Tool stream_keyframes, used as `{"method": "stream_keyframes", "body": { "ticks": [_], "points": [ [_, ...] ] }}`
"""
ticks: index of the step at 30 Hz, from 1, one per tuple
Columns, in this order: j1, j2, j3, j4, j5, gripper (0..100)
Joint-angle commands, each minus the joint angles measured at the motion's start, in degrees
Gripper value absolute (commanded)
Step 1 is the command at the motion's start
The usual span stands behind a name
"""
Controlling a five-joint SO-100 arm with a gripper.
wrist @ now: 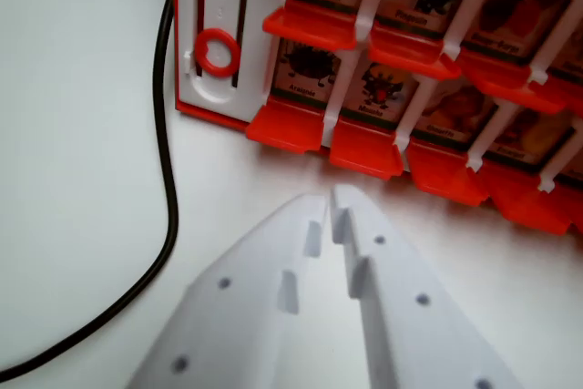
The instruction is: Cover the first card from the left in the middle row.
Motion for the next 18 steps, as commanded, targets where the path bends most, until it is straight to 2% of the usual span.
{"method": "stream_keyframes", "body": {
  "ticks": [1, 18],
  "points": [
    [-0.79, -1.41, -8.09, -2.11, -0.26, 0],
    [-1.58, -11.87, -14.77, -5.27, -0.97, 0]
  ]
}}
